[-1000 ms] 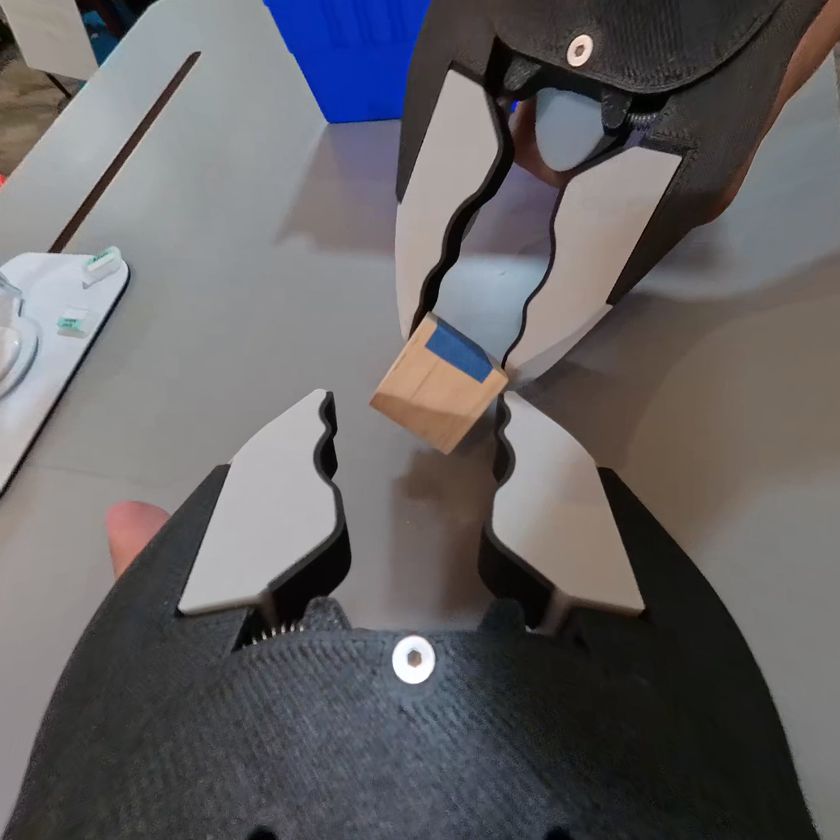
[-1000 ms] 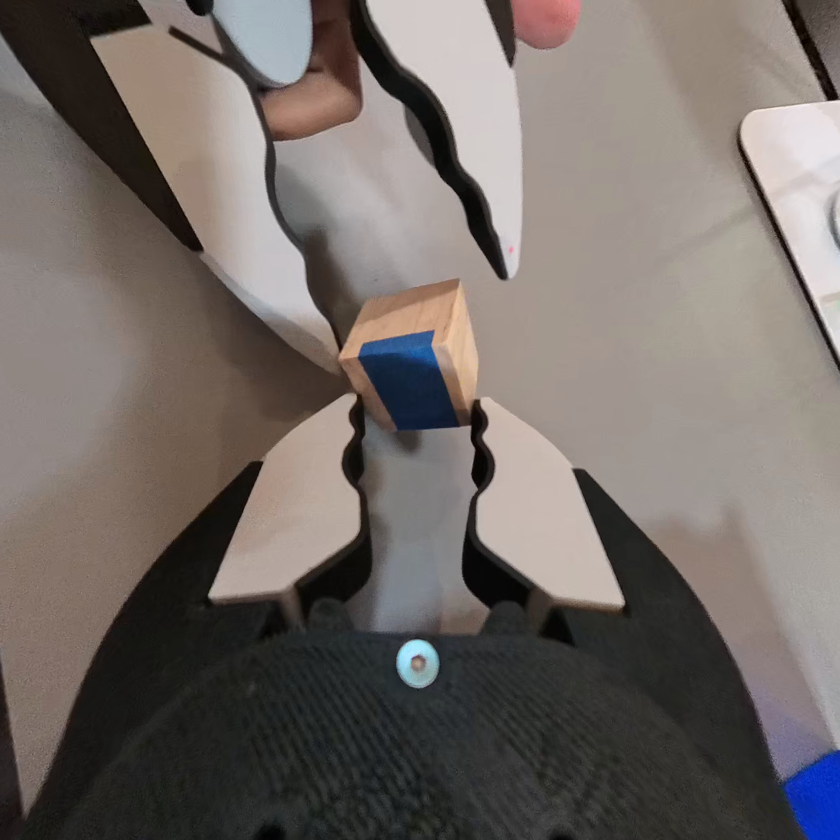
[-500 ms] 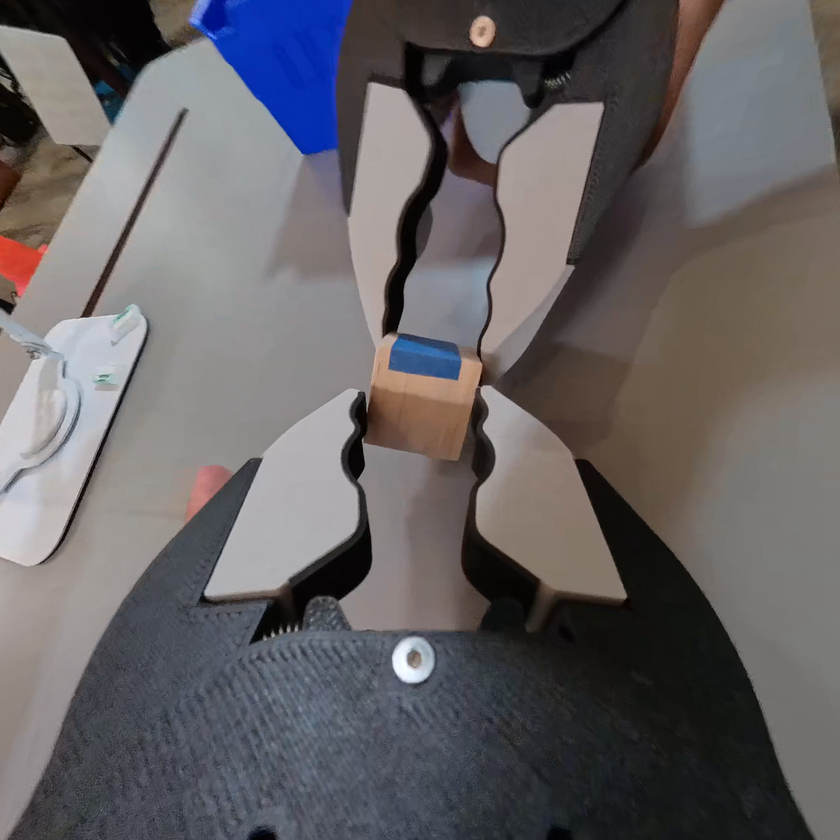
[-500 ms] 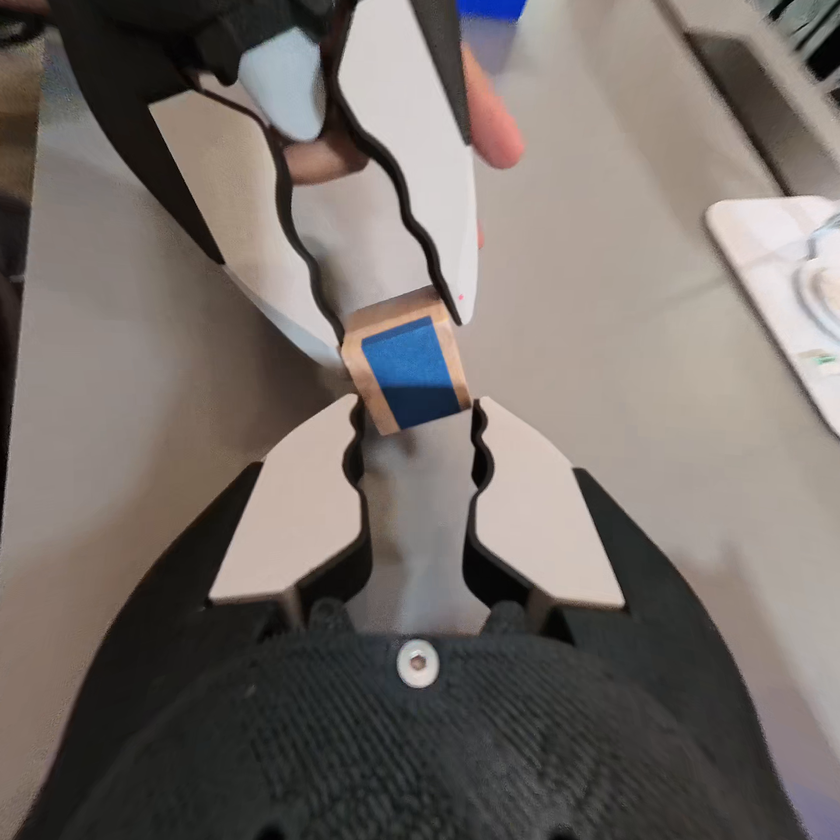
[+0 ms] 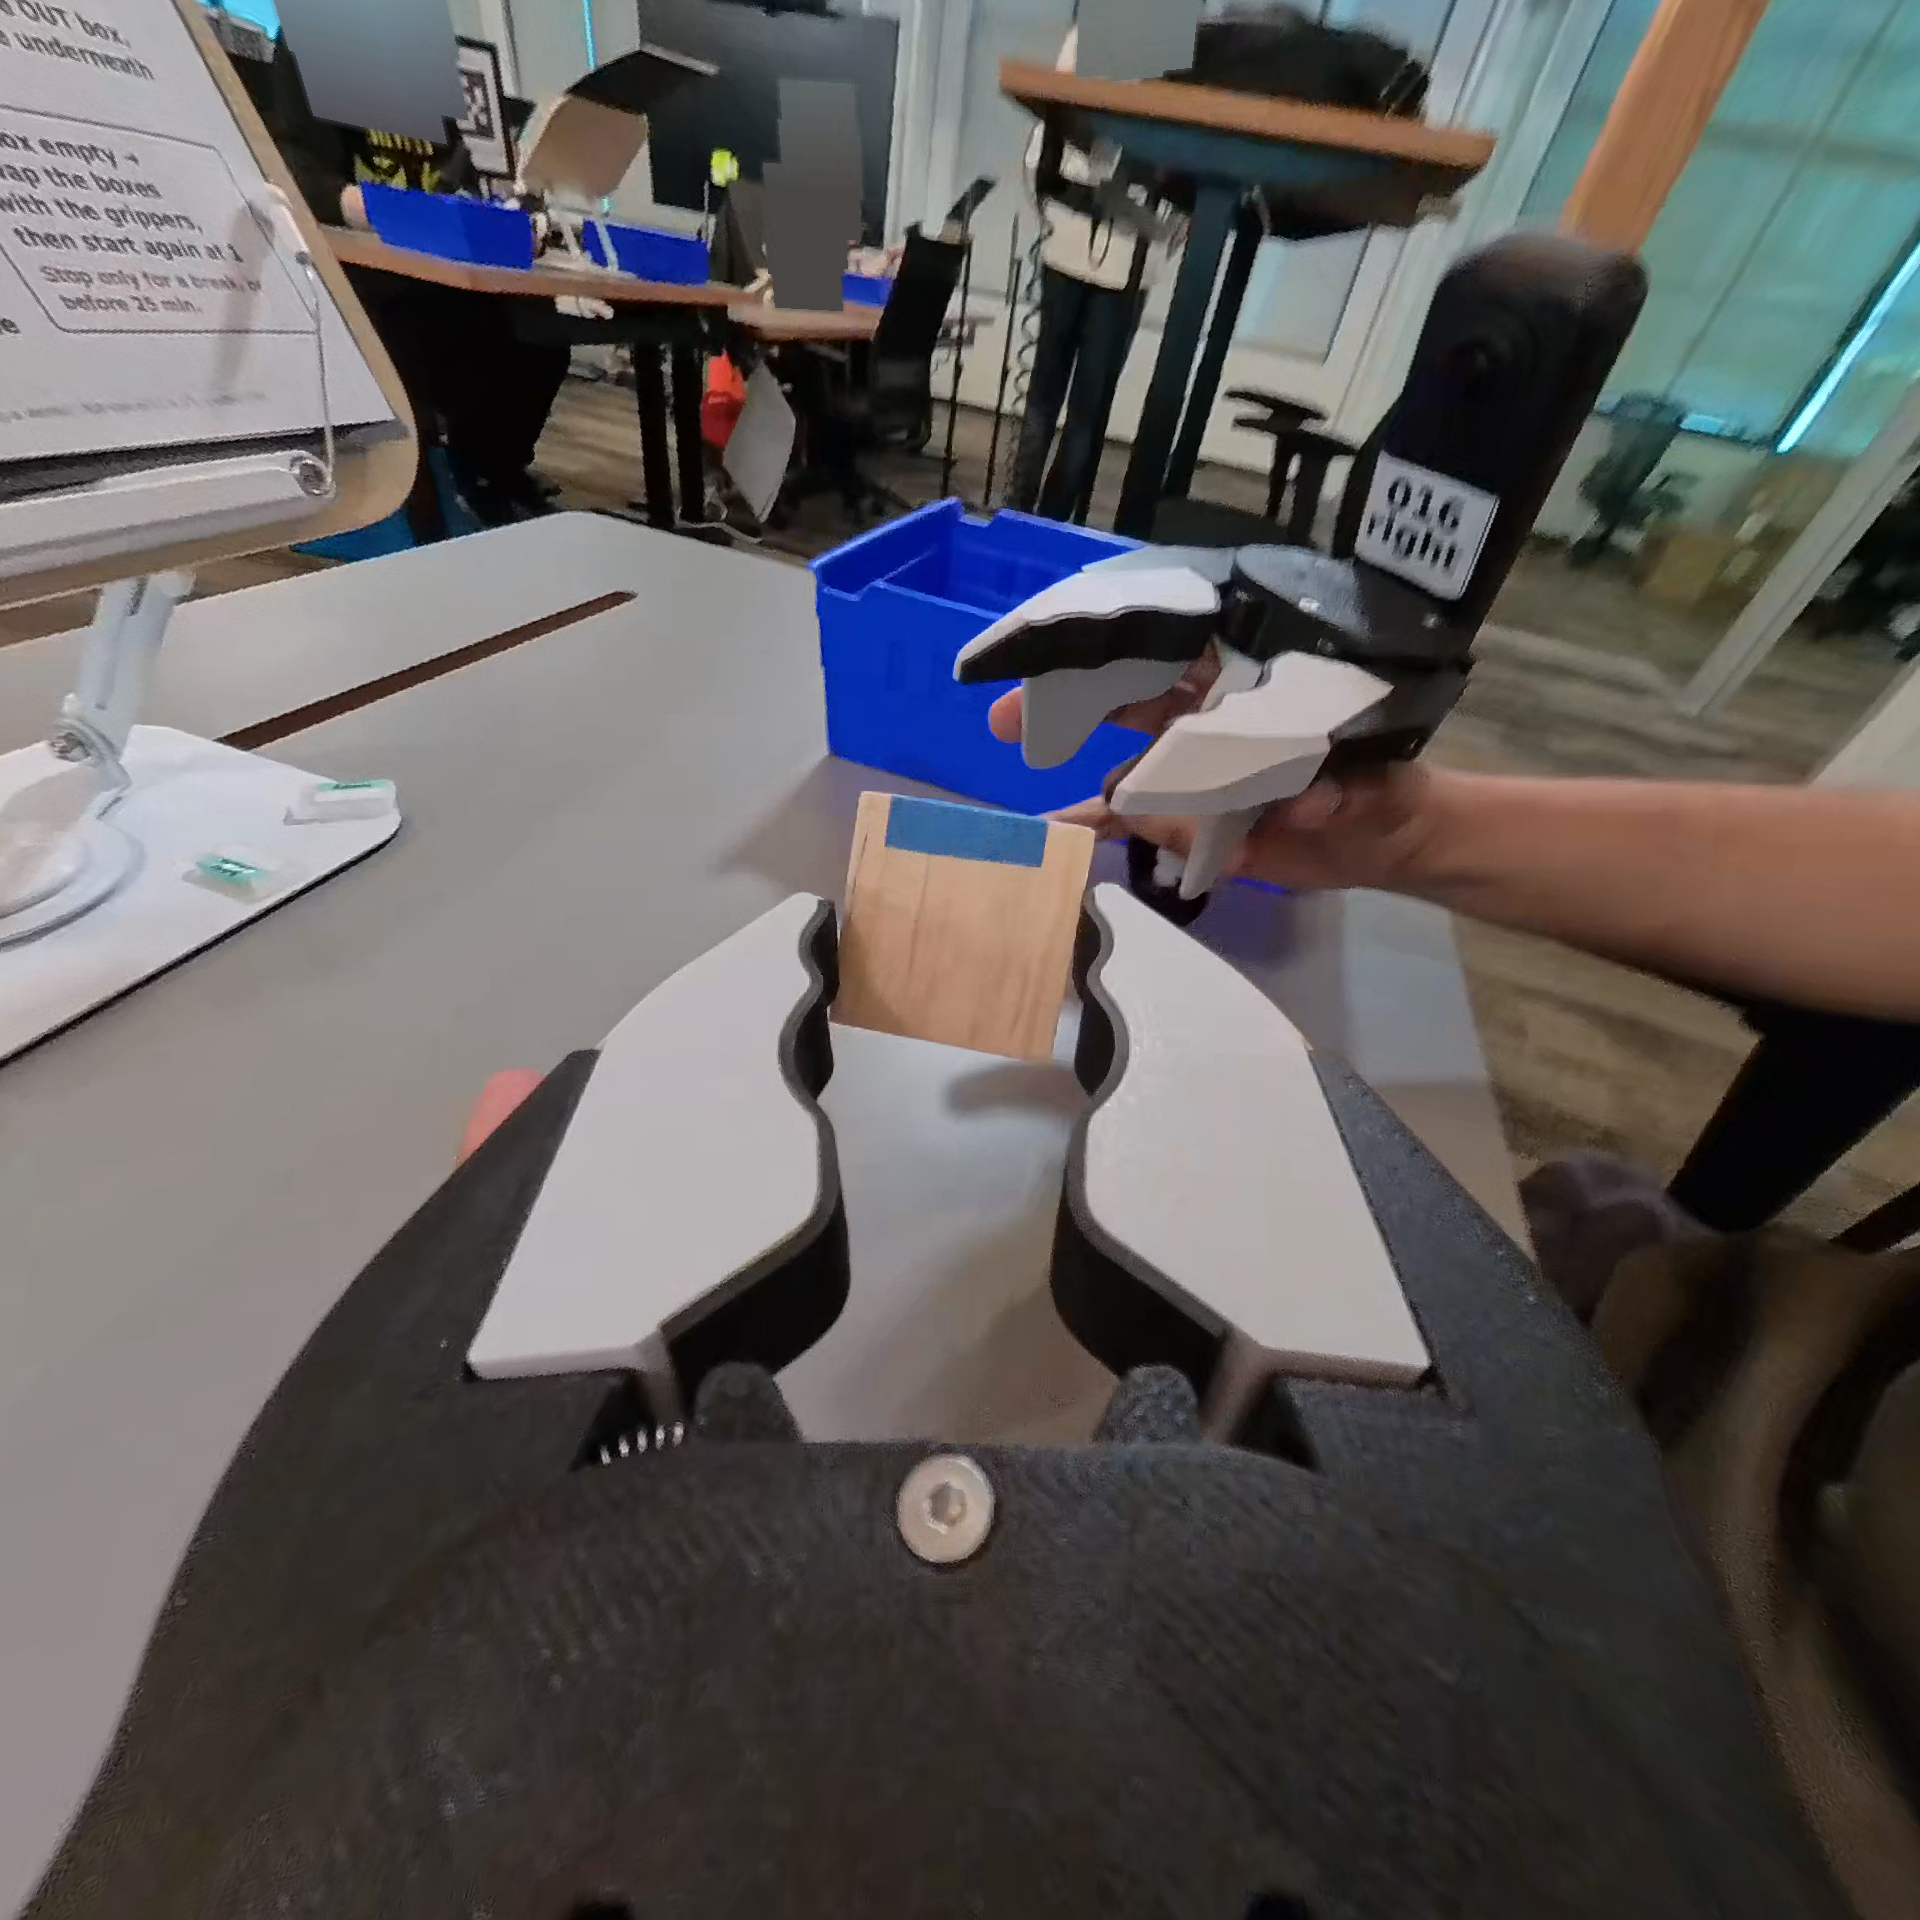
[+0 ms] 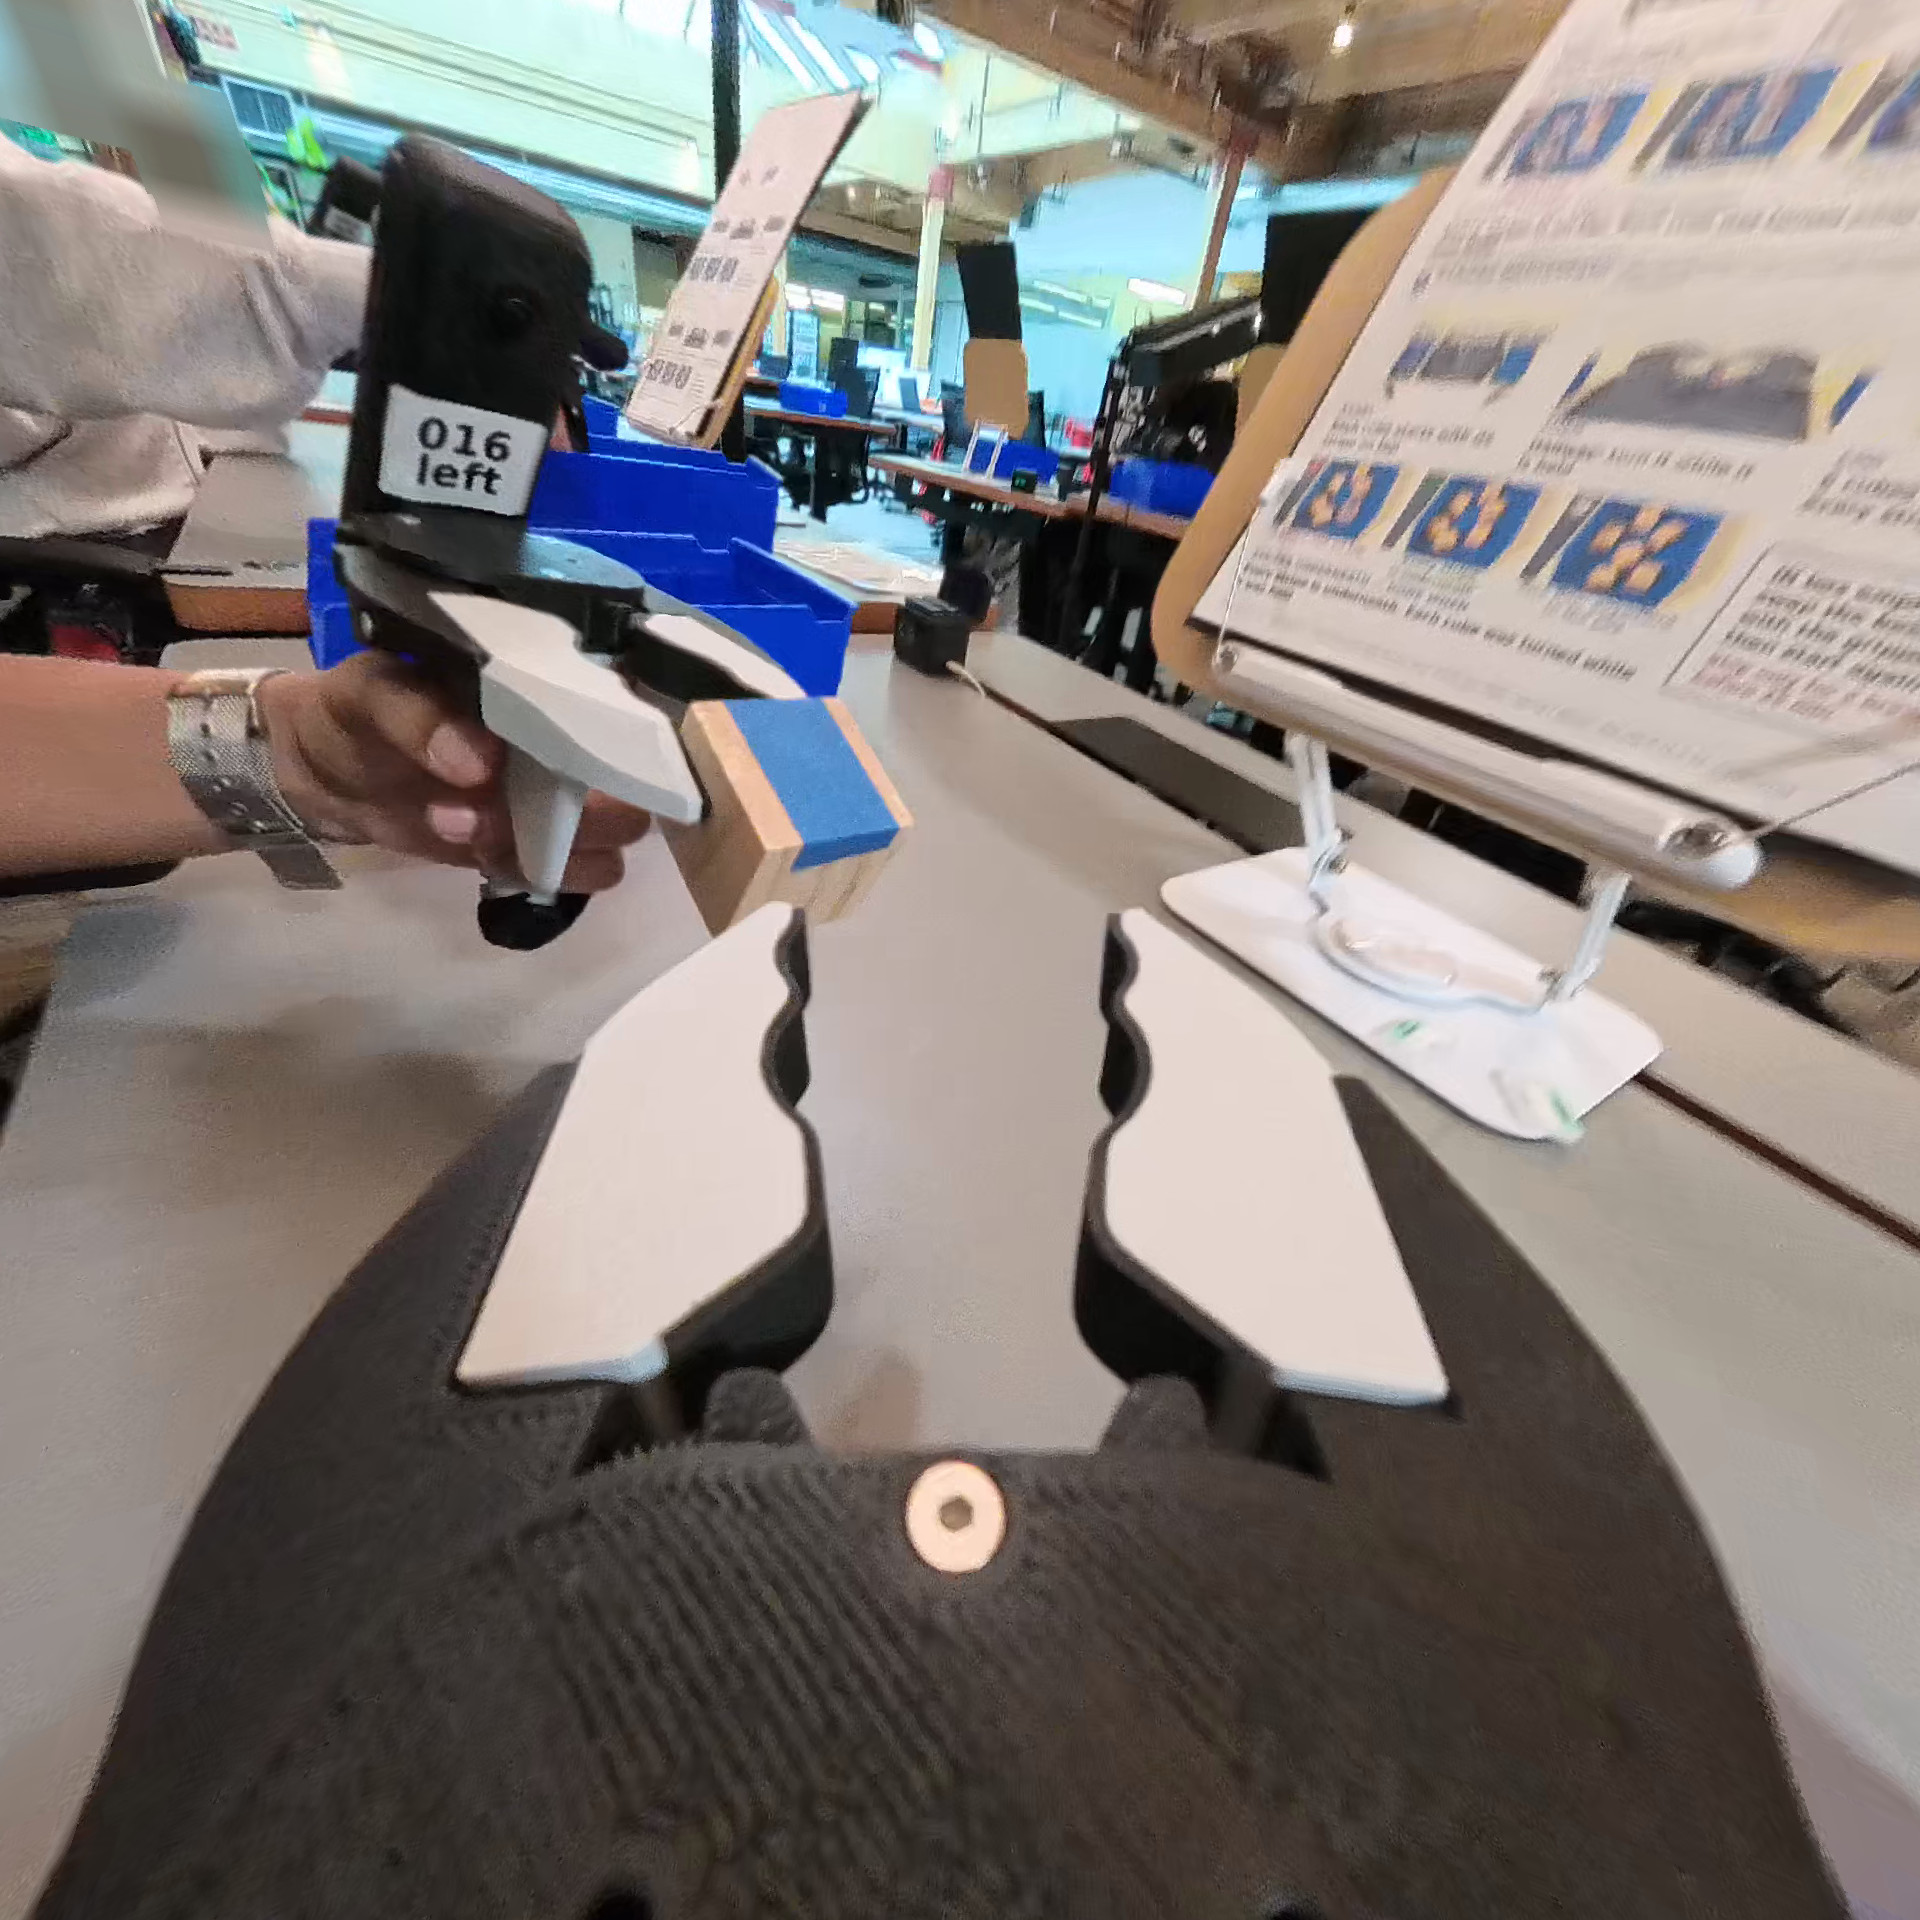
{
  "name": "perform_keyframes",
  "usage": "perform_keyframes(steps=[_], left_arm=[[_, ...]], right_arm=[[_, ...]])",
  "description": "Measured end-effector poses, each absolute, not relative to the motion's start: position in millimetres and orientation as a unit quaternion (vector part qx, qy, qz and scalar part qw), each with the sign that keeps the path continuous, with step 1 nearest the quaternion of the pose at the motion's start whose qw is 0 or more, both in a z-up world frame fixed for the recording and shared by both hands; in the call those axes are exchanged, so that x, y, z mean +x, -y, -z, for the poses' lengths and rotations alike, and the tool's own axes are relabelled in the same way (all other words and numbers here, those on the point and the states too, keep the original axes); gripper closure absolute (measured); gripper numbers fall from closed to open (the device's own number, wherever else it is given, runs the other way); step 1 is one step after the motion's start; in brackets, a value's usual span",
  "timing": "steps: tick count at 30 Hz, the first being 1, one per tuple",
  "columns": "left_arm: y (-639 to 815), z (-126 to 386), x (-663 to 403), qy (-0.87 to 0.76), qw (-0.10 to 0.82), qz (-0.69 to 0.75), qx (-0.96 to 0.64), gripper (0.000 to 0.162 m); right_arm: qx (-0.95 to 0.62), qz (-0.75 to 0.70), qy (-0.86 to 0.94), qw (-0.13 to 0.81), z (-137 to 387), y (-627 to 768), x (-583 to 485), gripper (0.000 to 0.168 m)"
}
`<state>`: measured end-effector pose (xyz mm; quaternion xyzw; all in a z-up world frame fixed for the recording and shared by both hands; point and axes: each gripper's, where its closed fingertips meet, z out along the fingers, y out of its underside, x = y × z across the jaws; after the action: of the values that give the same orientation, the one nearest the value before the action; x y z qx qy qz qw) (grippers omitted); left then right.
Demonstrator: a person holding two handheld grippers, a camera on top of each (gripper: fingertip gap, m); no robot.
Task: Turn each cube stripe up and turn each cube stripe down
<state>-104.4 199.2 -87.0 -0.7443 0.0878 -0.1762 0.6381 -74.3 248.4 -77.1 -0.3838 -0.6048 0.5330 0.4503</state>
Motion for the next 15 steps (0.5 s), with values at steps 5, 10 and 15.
perform_keyframes(steps=[5, 10, 15], left_arm=[[-197, 71, -95, -0.068, 0.661, 0.249, -0.705, 0.118], [-197, 75, -87, -0.085, 0.654, 0.258, -0.707, 0.118], [-196, 73, -77, -0.094, 0.652, 0.292, -0.693, 0.118]], right_arm=[[-0.371, -0.579, 0.615, 0.385, 87, -225, -72, 0.109], [-0.374, -0.648, 0.585, 0.313, 80, -208, -72, 0.107], [-0.372, -0.649, 0.591, 0.301, 82, -200, -72, 0.111]])
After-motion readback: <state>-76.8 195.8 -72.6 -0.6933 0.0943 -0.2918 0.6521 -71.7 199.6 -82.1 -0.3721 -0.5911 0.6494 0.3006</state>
